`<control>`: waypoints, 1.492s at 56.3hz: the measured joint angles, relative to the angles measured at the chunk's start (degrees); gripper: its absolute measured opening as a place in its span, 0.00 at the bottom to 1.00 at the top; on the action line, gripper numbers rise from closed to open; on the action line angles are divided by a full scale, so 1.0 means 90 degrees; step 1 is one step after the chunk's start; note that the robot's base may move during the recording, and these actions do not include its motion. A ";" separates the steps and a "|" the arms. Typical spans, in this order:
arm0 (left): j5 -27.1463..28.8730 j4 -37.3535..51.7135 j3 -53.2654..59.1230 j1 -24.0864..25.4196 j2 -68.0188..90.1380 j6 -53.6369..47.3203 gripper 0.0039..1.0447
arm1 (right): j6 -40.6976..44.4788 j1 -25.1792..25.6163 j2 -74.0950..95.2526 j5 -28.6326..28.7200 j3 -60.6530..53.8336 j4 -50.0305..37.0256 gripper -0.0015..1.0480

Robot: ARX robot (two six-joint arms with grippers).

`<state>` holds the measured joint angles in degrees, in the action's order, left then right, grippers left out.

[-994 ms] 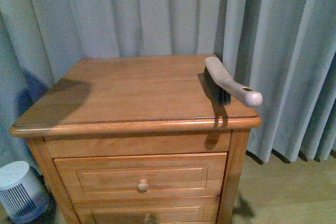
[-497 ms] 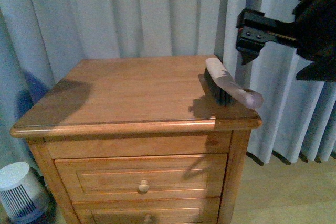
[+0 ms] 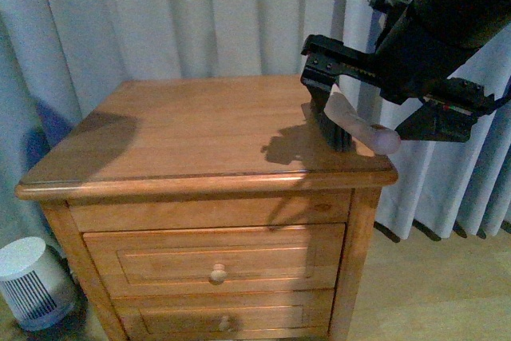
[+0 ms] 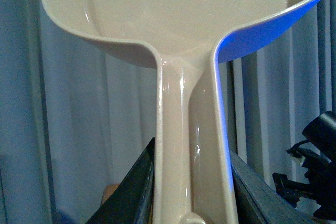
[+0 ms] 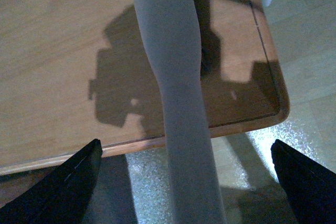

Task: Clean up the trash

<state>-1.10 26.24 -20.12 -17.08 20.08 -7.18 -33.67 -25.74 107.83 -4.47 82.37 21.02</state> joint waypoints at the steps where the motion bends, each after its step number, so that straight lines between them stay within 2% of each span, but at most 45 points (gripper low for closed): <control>1: 0.0000 0.0000 0.0000 0.0000 0.0000 0.0000 0.26 | -0.0005 -0.0005 0.0022 0.0002 0.0012 0.0012 0.93; 9: 0.0000 0.0000 0.0000 0.0000 0.0000 0.0000 0.26 | -0.0119 -0.0049 0.0257 -0.0029 0.0216 0.0248 0.92; 17: 0.0000 0.0000 0.0000 0.0000 0.0000 0.0000 0.26 | -0.0163 -0.0085 0.0367 -0.0092 0.0313 0.0311 0.72; 28: 0.0000 0.0000 0.0000 0.0000 0.0000 0.0000 0.26 | -0.0180 -0.0112 0.0437 -0.0117 0.0340 0.0357 0.30; 33: 0.0000 0.0000 0.0000 0.0000 0.0002 0.0000 0.26 | -0.0177 -0.0112 0.0437 -0.0182 0.0340 0.0342 0.21; 42: 0.0000 0.0000 0.0000 0.0000 0.0000 0.0000 0.26 | -0.0078 -0.0112 0.0347 -0.0342 0.0202 -0.0002 0.20; 48: 0.0000 0.0000 0.0000 0.0000 0.0000 0.0000 0.26 | 0.0306 -0.0153 0.0044 -0.0690 -0.0204 -0.0588 0.20; 57: 0.0000 0.0000 0.0000 0.0000 0.0000 0.0000 0.26 | 0.1290 -0.0323 -0.1064 -0.1183 -0.1307 -0.2225 0.20; 63: 0.0000 0.0000 0.0000 0.0000 0.0000 0.0000 0.26 | 0.2208 -0.0474 -0.2050 -0.1681 -0.2176 -0.3609 0.20; 71: 0.0000 0.0000 0.0000 0.0000 0.0000 0.0000 0.26 | 0.3378 -0.0627 -0.3475 -0.2045 -0.3405 -0.5255 0.20; 76: 0.0000 0.0000 0.0000 0.0000 0.0000 0.0000 0.26 | 0.3903 -0.0714 -0.4282 -0.2273 -0.4092 -0.5790 0.20; 84: 0.0000 0.0000 0.0000 0.0000 0.0000 0.0000 0.26 | 0.4486 -0.0838 -0.5377 -0.2586 -0.4896 -0.6076 0.20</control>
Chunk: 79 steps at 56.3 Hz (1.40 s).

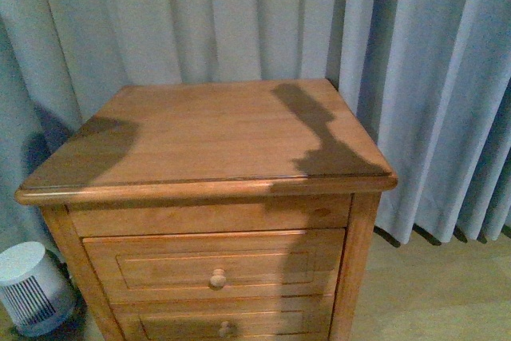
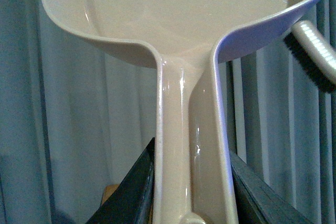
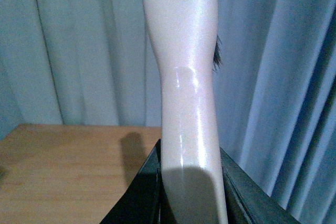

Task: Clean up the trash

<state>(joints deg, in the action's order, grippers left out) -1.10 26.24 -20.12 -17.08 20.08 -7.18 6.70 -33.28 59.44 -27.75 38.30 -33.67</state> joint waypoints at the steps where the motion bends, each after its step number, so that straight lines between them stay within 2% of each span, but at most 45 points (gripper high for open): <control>1: 0.0000 0.0000 0.0000 0.0000 0.0000 0.0000 0.26 | 0.0058 -0.0019 -0.0172 -0.0049 -0.0097 -0.0002 0.20; 25: 0.0000 0.0000 0.0000 0.0000 0.0000 0.0000 0.26 | 0.0741 -0.0510 -0.2679 -0.1042 -0.1447 -0.0012 0.20; 79: -0.0022 0.0000 0.0019 0.0012 -0.0022 0.0000 0.26 | 0.0738 -0.0444 -0.2934 -0.1124 -0.1666 0.0131 0.20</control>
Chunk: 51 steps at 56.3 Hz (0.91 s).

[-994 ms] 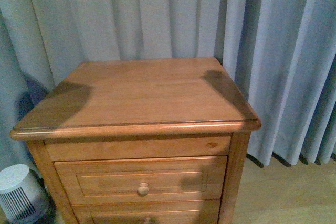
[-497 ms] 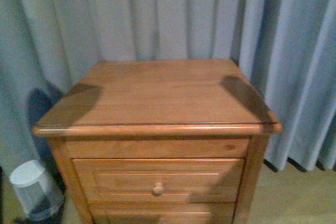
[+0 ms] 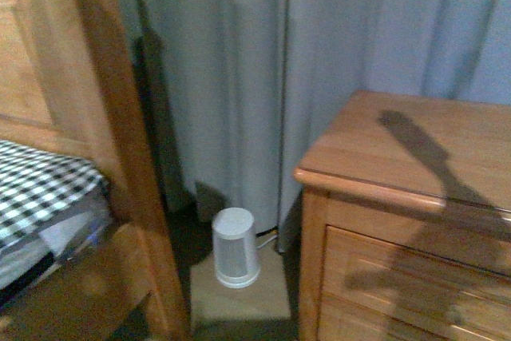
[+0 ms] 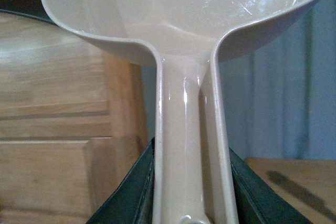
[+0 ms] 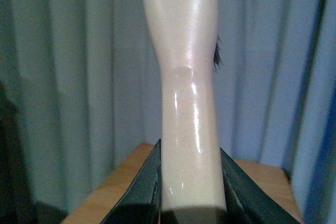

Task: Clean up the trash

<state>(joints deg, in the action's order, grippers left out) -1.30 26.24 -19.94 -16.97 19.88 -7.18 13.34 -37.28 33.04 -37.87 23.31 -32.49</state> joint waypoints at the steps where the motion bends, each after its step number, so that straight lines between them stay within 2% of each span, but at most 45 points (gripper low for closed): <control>1: 0.0017 -0.0002 0.0000 0.0000 0.0000 0.0002 0.26 | 0.0000 0.0000 0.0000 -0.0005 0.0000 0.0000 0.20; 51: 0.0015 -0.0002 0.0032 0.0000 0.0005 0.0000 0.26 | 0.0000 0.0000 -0.0007 -0.0012 -0.0010 0.0000 0.20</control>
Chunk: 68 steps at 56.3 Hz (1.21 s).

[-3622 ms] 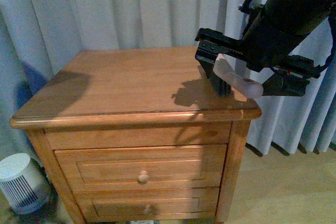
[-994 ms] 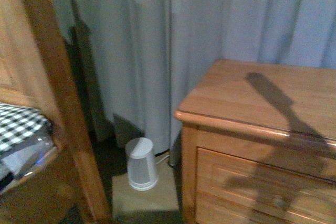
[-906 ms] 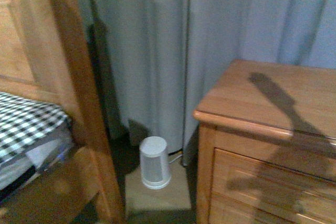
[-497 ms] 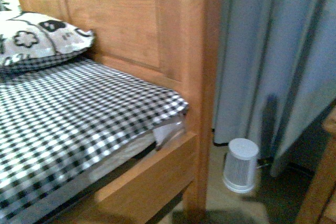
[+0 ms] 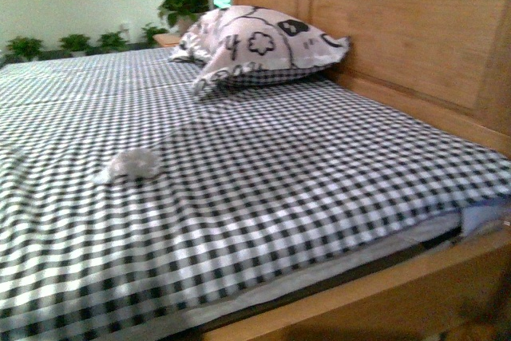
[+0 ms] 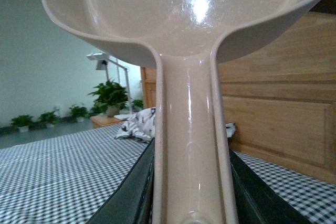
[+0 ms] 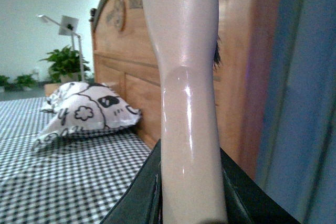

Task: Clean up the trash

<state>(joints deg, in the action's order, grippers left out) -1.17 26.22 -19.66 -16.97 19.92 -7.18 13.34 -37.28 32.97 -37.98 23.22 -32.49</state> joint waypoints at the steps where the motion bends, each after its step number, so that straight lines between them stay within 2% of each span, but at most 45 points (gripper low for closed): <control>1: 0.0002 0.0000 0.0000 0.0000 -0.0002 0.0002 0.26 | 0.0000 0.0000 0.0000 0.0010 0.0000 -0.0002 0.20; 24: 0.0058 -0.0066 -0.0007 -0.0007 0.0000 0.0078 0.26 | 0.0002 -0.0015 0.0024 0.0005 -0.0019 0.0010 0.20; 27: 0.0770 -0.1115 -0.0362 -0.0228 0.0100 0.0393 0.26 | 0.0002 -0.0015 -0.0007 0.0010 -0.0019 0.0010 0.20; 29: 0.1411 -0.2361 -0.0872 -0.0325 0.0294 0.0777 0.26 | 0.0002 -0.0015 -0.0022 0.0010 -0.0017 0.0007 0.20; 31: 0.1719 -0.3160 -0.1200 -0.0236 0.0459 0.1035 0.26 | 0.0002 -0.0015 -0.0027 0.0012 -0.0017 0.0007 0.20; 34: 0.1787 -0.3990 -0.1443 -0.0010 0.0651 0.1290 0.26 | 0.0002 -0.0015 -0.0024 0.0012 -0.0017 0.0007 0.20; 39: 0.1236 -0.4680 -0.1450 0.0461 0.1013 0.1377 0.26 | 0.0002 -0.0012 -0.0024 0.0002 -0.0017 0.0007 0.20; 44: 0.0488 -0.4464 -0.1413 0.0833 0.1494 0.1146 0.26 | 0.0002 -0.0007 -0.0010 0.0034 -0.0017 0.0007 0.20; 51: -0.0104 -0.3954 -0.1411 0.1117 0.1974 0.0515 0.26 | 0.0002 -0.0005 -0.0010 0.0017 -0.0017 0.0007 0.20; 68: -0.0823 -0.3667 -0.1411 0.1156 0.3468 -0.1260 0.26 | 0.0002 -0.0005 -0.0012 0.0022 -0.0017 0.0007 0.20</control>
<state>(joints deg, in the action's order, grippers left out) -8.58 -6.79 -32.36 -6.57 51.13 -18.52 13.37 -37.32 32.86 -37.78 23.07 -32.42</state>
